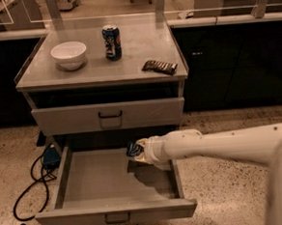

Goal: Pick rxbar blueberry from middle drawer and place on counter

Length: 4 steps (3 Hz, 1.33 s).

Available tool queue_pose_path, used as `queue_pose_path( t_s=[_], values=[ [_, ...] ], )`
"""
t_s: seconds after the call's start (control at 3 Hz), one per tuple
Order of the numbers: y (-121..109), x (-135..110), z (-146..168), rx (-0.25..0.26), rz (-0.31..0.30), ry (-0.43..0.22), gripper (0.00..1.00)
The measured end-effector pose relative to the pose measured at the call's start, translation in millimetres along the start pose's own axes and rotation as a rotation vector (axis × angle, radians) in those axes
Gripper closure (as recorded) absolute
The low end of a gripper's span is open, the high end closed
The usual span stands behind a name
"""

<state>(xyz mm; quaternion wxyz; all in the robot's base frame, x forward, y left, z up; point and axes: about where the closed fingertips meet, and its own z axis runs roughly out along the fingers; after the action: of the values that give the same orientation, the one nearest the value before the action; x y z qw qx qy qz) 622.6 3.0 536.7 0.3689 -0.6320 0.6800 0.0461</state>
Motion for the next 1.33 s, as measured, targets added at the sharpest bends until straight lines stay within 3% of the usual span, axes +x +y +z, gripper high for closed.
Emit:
queue_pose_path(
  t_s=[0.33,0.67,1.0,1.33],
  values=[
    [4,-53,-65,0.064,-0.094,-0.060,1.00],
    [-23,-121,-110,0.060,-0.132,-0.110,1.00],
    [-44,-135,-123,0.054,-0.133,-0.117,1.00],
    [-36,-128,-108,0.034,-0.117,-0.123,1.00]
  ],
)
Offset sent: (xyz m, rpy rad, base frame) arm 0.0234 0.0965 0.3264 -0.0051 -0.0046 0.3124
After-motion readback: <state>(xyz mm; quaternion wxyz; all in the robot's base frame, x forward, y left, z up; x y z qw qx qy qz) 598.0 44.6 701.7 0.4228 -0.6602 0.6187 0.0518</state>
